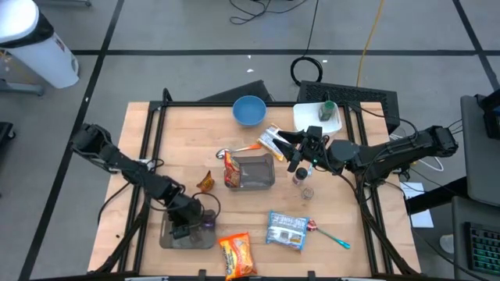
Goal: Pick & Place Food Item
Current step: Put the left blue spoon into the bottom black bin, then put the seasoning pack into the white bin
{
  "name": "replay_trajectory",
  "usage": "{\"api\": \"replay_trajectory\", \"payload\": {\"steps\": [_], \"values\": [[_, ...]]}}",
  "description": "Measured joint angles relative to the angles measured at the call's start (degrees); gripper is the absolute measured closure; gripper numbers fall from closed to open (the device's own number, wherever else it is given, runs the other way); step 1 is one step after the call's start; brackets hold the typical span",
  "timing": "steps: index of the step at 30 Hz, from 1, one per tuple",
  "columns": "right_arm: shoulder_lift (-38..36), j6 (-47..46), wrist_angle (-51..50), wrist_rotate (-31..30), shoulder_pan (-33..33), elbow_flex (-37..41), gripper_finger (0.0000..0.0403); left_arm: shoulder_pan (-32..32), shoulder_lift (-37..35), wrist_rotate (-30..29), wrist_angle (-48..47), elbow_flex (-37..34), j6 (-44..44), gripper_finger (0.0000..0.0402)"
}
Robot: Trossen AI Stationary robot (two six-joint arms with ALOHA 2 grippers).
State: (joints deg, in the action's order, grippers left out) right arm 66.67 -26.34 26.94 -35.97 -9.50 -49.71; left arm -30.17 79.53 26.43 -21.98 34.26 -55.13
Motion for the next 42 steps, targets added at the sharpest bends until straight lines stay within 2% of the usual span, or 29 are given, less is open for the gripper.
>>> {"api": "replay_trajectory", "payload": {"steps": [4,12,16,22,27,31,35,38,42], "values": [[0.0,-0.01,0.0,0.0,0.0,0.0,0.02,0.9,0.0,2.58,0.0,-0.02,0.62,0.0355],[-0.02,0.03,0.0,0.0,0.0,0.0,0.02,2.38,0.0,6.82,-0.13,-0.02,-0.54,0.0268],[-0.02,0.63,0.0,0.0,0.01,0.0,0.02,3.63,-0.02,11.75,-0.31,0.06,-2.02,0.024],[-0.02,2.18,-0.03,0.02,0.0,0.0,0.02,5.02,-3.48,14.2,-2.21,4.57,-4.12,0.0228],[-0.02,2.79,-0.24,0.02,0.0,0.0,0.02,7.45,-9.14,12.68,-11.35,12.68,-5.65,0.0239],[-0.02,4.59,-0.26,0.02,0.01,0.0,0.0197,8.59,-14.66,6.19,-19.75,20.68,-5.88,0.0249],[-0.02,4.61,-0.26,0.02,0.01,0.0,0.0198,9.17,-19.68,-4.97,-24.86,28.83,-6.63,0.0254],[-0.02,4.46,-0.27,0.22,0.02,0.0,0.0201,8.55,-23.21,-17.49,-26.06,34.39,-6.14,0.0254],[-0.02,1.48,-1.07,3.32,0.02,0.02,0.0201,5.61,-27.26,-38.16,-25.77,39.96,-0.58,0.0254]]}}
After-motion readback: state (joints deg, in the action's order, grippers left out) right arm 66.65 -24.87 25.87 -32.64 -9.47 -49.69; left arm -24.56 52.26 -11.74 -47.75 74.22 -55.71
